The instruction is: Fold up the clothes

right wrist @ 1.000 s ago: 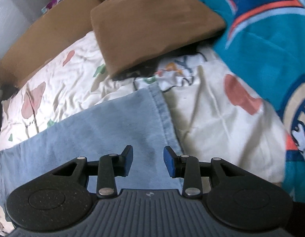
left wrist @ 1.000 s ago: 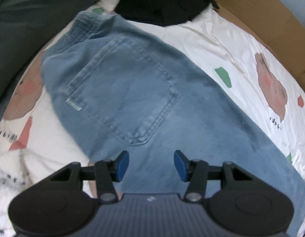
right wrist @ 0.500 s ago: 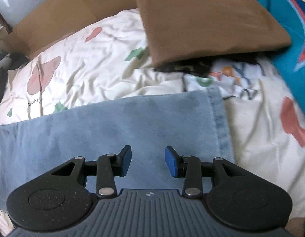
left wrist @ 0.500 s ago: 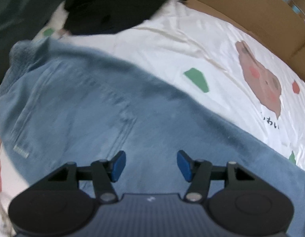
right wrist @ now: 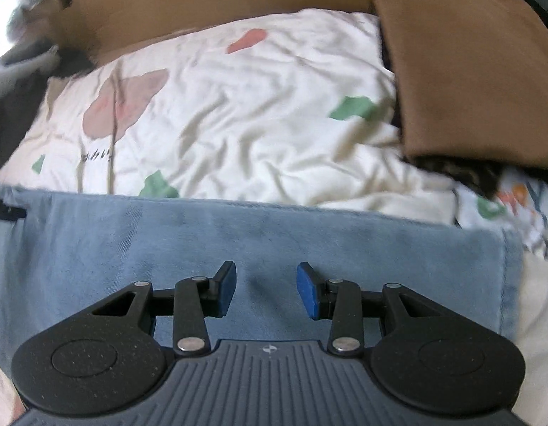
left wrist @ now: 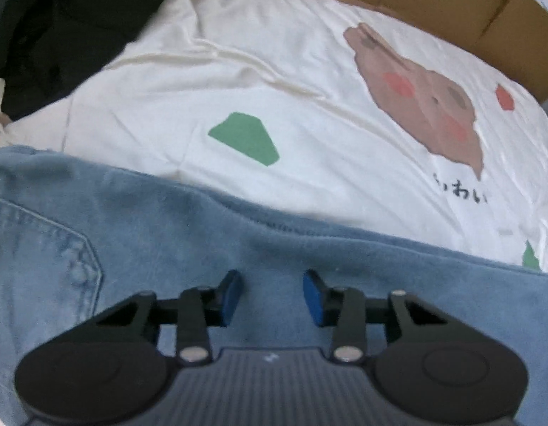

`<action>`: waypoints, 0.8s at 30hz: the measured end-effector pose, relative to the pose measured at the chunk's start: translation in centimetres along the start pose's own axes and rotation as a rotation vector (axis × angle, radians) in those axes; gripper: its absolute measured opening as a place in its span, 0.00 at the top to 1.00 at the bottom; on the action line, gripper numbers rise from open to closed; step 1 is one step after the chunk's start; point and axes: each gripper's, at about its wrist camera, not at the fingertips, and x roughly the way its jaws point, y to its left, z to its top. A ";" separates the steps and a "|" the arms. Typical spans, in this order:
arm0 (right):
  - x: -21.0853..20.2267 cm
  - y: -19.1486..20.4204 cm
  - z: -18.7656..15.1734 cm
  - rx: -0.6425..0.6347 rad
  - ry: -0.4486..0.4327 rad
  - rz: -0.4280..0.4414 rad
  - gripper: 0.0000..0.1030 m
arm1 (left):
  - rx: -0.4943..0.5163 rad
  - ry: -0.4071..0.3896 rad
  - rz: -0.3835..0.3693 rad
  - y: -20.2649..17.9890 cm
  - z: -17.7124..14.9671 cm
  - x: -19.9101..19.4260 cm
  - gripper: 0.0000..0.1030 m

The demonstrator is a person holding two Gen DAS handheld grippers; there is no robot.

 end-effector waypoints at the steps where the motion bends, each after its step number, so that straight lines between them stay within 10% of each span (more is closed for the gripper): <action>1: 0.4 0.2 0.2 -0.013 0.005 -0.007 0.57 | -0.006 -0.003 0.004 0.0 0.1 0.3 0.58; 24: 4.4 1.5 2.4 0.072 0.038 -0.127 0.51 | 0.024 -0.046 0.060 -1.4 1.6 1.6 0.53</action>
